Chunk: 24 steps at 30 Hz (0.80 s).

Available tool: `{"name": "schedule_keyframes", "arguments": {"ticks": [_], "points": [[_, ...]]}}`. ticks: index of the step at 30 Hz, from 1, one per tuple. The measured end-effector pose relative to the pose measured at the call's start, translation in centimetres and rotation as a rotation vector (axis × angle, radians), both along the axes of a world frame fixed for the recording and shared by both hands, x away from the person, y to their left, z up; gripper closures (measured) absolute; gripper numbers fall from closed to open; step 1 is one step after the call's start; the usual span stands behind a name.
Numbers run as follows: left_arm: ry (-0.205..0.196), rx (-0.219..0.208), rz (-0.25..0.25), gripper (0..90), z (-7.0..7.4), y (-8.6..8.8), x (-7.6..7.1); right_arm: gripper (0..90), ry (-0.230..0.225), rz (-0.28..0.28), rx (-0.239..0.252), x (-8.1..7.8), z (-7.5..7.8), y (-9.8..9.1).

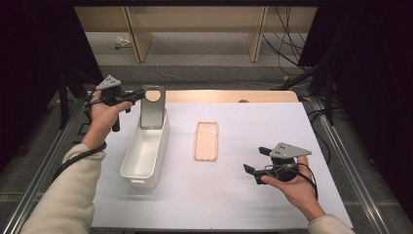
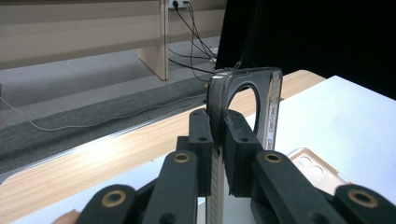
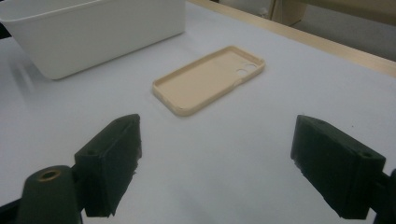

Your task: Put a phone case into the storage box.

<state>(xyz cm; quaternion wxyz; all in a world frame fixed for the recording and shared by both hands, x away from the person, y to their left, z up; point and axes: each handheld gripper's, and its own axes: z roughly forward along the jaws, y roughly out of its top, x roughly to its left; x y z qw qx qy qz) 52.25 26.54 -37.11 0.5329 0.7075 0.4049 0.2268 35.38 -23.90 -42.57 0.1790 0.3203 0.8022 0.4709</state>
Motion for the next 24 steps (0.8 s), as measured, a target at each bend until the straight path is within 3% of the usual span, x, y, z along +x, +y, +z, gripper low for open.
{"name": "schedule_keyframes", "arguments": {"ticks": [15,24], "points": [[0.020,0.018,0.000,82.2,-0.9,-0.3,0.9,17.2,0.003,0.001,0.000,0.0,-0.1,0.0],[0.041,0.008,0.011,82.2,-1.7,-0.4,1.3,17.2,0.001,0.002,0.000,0.1,0.0,0.0]]}}
